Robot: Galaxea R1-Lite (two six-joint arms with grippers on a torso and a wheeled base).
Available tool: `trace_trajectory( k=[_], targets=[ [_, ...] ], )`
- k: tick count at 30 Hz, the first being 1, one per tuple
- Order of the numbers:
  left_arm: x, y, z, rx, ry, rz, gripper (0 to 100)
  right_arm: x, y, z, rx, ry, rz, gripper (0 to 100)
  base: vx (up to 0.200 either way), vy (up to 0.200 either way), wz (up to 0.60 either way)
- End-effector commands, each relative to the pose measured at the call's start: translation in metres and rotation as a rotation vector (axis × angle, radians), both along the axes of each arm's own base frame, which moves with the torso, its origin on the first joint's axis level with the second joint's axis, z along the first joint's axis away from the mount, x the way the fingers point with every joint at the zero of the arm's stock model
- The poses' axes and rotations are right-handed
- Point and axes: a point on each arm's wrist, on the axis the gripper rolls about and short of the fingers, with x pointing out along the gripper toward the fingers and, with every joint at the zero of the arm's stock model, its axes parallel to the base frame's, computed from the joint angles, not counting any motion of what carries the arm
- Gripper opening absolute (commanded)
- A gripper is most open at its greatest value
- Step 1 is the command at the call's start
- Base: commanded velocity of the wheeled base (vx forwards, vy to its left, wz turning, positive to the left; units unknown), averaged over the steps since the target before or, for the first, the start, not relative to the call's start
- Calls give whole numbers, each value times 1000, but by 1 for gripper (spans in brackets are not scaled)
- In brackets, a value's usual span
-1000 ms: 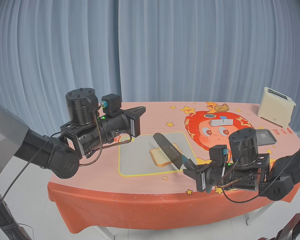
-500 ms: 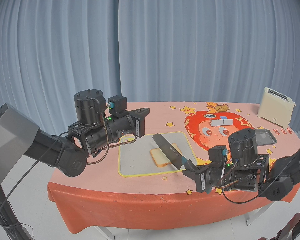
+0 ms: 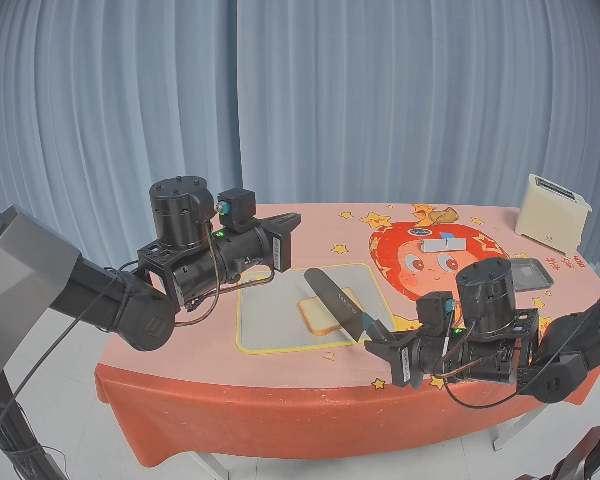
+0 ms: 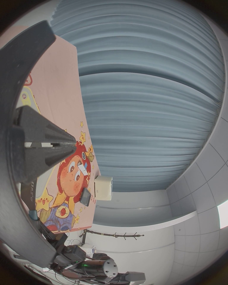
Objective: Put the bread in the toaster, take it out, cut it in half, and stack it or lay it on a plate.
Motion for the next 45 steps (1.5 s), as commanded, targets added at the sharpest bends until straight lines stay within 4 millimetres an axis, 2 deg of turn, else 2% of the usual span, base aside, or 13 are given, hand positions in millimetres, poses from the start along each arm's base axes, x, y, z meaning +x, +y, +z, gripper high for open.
trace_trajectory(
  k=[1, 6, 12, 17, 27, 32, 37, 45],
  targets=[
    [4, -3, -4, 18, -1, -2, 0, 0, 0, 0, 0, 0, 1, 0, 0, 0, 0],
    [9, -6, -9, 79, -4, -7, 0, 1, 0, 0, -9, -11, -21, 0, 0, 0, 0],
    [8, -15, -2, 82, -35, -30, 0, 0, 0, 6, -7, -37, -36, 0, 0, 0, 0],
    [10, -16, 2, 74, -50, -29, 0, 1, 0, 4, -17, -37, -47, 0, 0, 0, 0],
    [10, -17, -1, 80, -39, -30, 0, 0, 0, 3, -21, -32, -44, 0, 0, 0, 0],
    [16, -19, -14, 94, -18, -28, 0, -1, 1, 3, -21, -31, -38, 0, 0, 0, 0],
    [18, -18, -13, 93, -22, -32, 0, -1, 2, 2, -20, -30, -39, 0, 0, 0, 0],
    [28, -22, -31, 121, -5, -52, 0, -2, 2, 2, -20, -30, -38, 0, 0, 0, 0]
  ],
)
